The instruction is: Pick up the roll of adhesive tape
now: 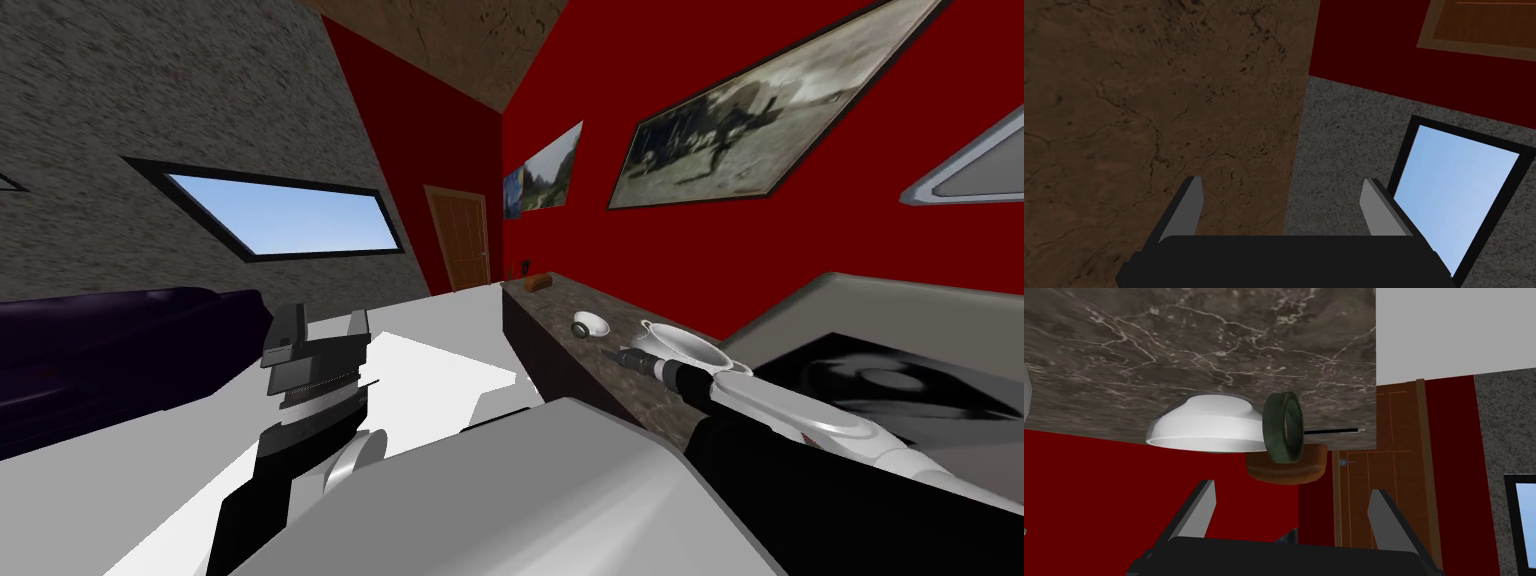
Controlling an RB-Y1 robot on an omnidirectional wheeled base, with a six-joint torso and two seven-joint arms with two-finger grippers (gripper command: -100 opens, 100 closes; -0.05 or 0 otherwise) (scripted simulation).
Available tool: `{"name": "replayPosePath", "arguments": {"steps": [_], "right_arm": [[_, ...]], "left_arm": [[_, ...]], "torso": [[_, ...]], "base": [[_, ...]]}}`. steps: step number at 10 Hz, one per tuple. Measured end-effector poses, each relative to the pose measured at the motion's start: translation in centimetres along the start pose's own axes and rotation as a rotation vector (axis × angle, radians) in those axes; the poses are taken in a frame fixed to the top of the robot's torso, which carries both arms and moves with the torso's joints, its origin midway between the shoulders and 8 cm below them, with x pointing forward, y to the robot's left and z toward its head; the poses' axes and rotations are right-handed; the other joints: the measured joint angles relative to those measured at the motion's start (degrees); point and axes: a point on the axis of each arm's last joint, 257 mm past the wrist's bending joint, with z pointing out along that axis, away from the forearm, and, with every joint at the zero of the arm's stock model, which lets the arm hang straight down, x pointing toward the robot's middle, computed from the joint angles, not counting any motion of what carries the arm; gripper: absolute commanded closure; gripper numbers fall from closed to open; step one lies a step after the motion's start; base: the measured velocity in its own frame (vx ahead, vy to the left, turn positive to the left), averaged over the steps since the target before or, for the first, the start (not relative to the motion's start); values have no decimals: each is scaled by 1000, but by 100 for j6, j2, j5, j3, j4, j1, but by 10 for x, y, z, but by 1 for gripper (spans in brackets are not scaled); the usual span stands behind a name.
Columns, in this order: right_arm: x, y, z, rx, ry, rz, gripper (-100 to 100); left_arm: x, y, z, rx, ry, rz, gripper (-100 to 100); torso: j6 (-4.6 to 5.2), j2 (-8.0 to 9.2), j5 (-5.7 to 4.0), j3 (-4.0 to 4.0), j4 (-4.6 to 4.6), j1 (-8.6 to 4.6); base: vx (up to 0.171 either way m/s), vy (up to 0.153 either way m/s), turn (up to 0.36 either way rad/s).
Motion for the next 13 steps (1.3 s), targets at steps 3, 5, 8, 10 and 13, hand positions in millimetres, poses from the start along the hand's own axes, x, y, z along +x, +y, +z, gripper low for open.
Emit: {"name": "replayPosePath", "arguments": {"steps": [3,5,8,10,13], "right_arm": [[3,-14,-1,13,57,-52,-100],[6,-27,0,23,97,-85,-100],[8,-45,-2,37,170,-136,-100],[10,-52,-2,40,208,-163,-100],[16,-69,-2,47,292,-206,-100]], "left_arm": [[0,0,0,0,0,0,0],[0,0,0,0,0,0,0],[0,0,0,0,0,0,0],[0,0,0,0,0,0,0],[0,0,0,0,0,0,0]], "torso": [[1,0,-1,0,0,-2],[2,-1,-1,-1,0,-1],[1,-7,-2,-4,-2,-4],[2,-2,-1,-2,-1,2],[0,-18,-3,-11,-4,-7]], "base": [[55,19,66],[61,17,48],[70,13,74],[56,15,58],[96,2,102]]}}
